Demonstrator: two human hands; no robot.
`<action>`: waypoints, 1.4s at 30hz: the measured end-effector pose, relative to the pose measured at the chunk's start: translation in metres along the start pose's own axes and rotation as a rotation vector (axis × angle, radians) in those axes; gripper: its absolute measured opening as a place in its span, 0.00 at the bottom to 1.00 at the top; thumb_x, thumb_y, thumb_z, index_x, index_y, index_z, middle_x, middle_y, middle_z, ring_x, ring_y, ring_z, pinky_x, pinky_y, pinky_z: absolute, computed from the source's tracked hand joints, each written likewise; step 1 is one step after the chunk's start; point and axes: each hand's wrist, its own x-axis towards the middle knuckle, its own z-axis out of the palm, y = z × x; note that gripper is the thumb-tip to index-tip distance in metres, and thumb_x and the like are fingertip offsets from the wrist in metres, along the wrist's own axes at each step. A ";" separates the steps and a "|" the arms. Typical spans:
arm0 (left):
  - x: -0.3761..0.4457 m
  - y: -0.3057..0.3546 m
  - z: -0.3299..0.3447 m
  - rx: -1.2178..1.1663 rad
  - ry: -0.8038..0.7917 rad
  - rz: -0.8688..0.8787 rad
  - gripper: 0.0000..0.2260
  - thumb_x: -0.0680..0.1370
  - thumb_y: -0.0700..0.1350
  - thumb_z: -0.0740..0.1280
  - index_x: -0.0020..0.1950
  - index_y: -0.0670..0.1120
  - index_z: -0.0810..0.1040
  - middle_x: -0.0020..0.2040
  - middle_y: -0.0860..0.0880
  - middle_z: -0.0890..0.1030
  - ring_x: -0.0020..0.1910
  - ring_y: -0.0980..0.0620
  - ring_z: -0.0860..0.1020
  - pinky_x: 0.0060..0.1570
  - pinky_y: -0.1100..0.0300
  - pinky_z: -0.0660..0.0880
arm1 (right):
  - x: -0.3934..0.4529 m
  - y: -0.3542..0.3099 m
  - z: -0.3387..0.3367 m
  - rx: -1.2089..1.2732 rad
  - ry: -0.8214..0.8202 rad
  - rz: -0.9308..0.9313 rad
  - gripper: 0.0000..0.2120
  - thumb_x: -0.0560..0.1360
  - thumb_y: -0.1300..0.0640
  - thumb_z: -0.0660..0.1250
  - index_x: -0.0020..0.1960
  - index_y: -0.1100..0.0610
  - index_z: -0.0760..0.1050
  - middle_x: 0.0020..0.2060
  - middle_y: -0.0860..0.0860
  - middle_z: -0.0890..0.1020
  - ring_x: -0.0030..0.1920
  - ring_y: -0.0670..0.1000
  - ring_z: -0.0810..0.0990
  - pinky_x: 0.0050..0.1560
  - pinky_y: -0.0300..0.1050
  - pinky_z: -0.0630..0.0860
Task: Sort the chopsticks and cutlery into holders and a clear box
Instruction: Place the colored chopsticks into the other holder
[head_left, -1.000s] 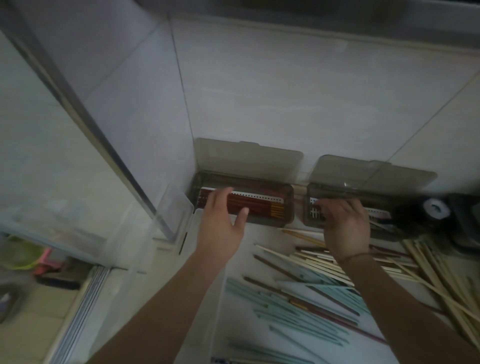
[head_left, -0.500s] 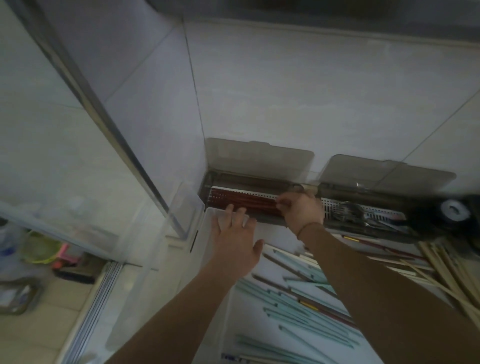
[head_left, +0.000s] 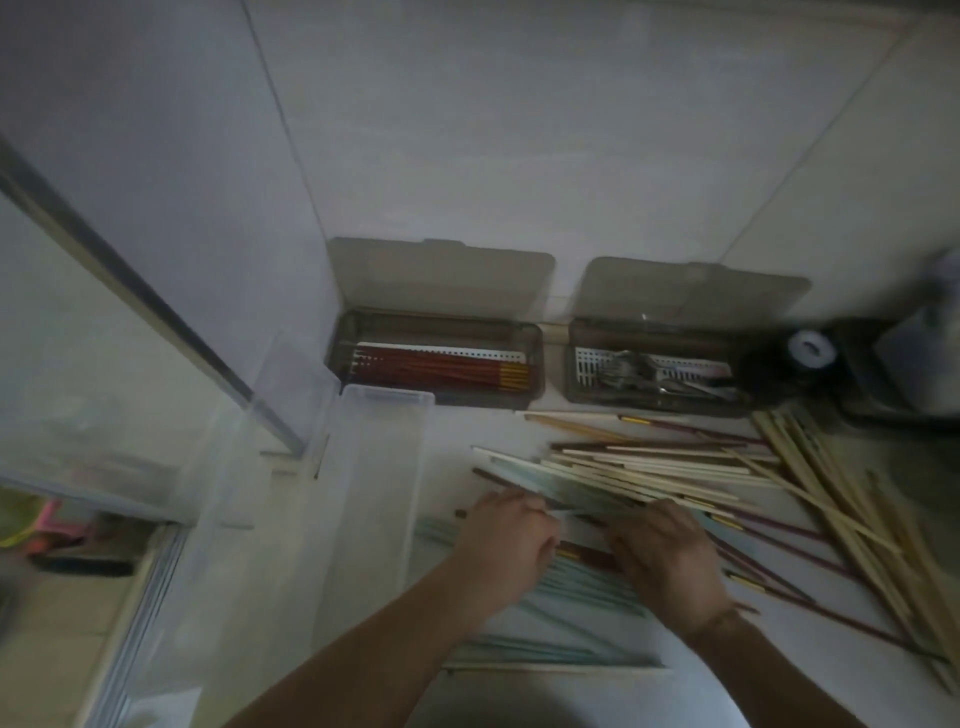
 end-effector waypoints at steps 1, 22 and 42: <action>-0.001 0.002 0.004 0.013 -0.027 -0.010 0.04 0.70 0.43 0.70 0.37 0.52 0.82 0.37 0.52 0.78 0.40 0.48 0.77 0.40 0.57 0.72 | -0.018 0.004 -0.004 -0.028 0.019 0.047 0.10 0.75 0.54 0.65 0.41 0.55 0.83 0.38 0.50 0.82 0.40 0.53 0.76 0.42 0.46 0.73; 0.008 0.025 0.012 0.281 -0.170 -0.097 0.11 0.80 0.44 0.61 0.59 0.50 0.81 0.56 0.50 0.78 0.57 0.48 0.74 0.55 0.54 0.70 | -0.098 0.021 -0.026 -0.196 0.014 0.496 0.16 0.72 0.47 0.58 0.44 0.53 0.82 0.44 0.54 0.79 0.44 0.59 0.75 0.41 0.49 0.74; 0.019 0.054 -0.015 -0.742 0.157 -0.294 0.09 0.80 0.39 0.65 0.42 0.48 0.80 0.34 0.52 0.81 0.33 0.53 0.82 0.37 0.56 0.81 | 0.043 -0.072 -0.049 0.713 -0.023 0.578 0.08 0.78 0.62 0.64 0.50 0.52 0.80 0.40 0.45 0.83 0.41 0.42 0.82 0.39 0.34 0.78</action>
